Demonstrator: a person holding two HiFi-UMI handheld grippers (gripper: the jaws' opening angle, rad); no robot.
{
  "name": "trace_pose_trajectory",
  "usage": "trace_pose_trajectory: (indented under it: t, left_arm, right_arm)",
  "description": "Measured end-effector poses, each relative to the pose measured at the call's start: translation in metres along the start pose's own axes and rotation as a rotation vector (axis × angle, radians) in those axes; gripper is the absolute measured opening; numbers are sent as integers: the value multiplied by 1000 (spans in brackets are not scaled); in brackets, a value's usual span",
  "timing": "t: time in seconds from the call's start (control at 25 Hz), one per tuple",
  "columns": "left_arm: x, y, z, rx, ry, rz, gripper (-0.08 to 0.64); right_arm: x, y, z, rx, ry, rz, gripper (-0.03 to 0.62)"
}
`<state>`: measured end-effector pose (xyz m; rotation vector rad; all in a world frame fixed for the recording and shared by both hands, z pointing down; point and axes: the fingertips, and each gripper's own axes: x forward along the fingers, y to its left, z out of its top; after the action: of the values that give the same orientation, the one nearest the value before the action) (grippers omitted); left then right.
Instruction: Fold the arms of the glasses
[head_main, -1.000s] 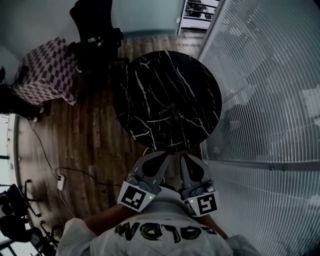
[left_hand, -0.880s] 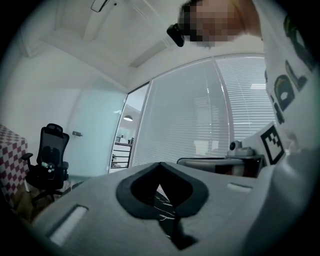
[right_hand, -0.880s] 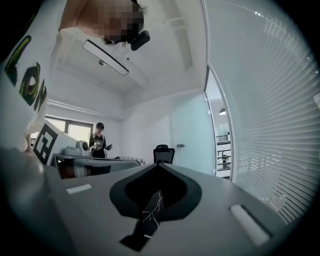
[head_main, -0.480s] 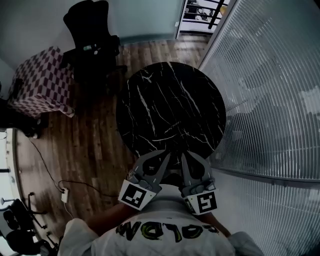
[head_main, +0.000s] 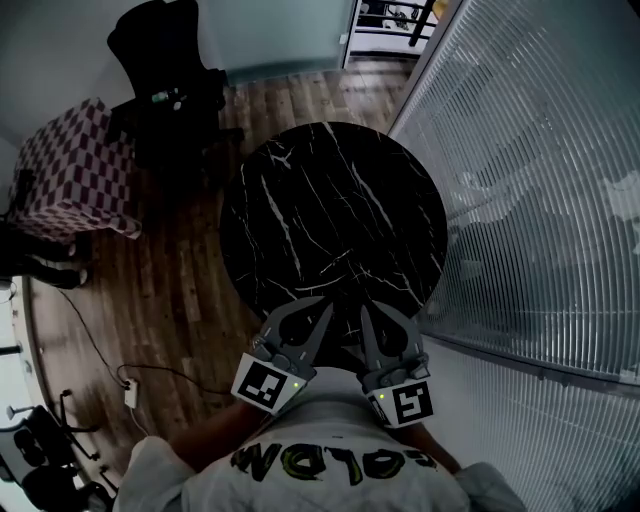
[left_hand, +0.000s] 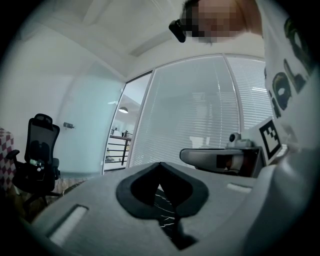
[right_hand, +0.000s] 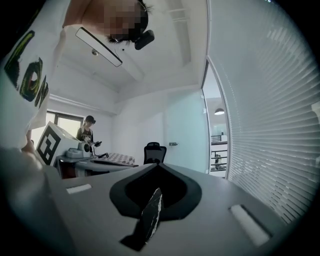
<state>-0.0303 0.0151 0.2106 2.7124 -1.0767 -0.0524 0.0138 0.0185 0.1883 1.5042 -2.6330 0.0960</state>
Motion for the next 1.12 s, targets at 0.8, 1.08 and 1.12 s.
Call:
trace_pose_trajectory:
  t: [0.8,1.08,1.12]
  left_arm:
    - [64,44,-163,52,376,-15,55]
    - [84,79,-260,54,540,24,64]
    - [84,82,-275,52,569,17,64]
  right_arm:
    - [24,-82,-177,35,323,8,31]
    - [30,-119,-284,52,485,-25,38]
    - [29,-121,-298,62,508,-21,46]
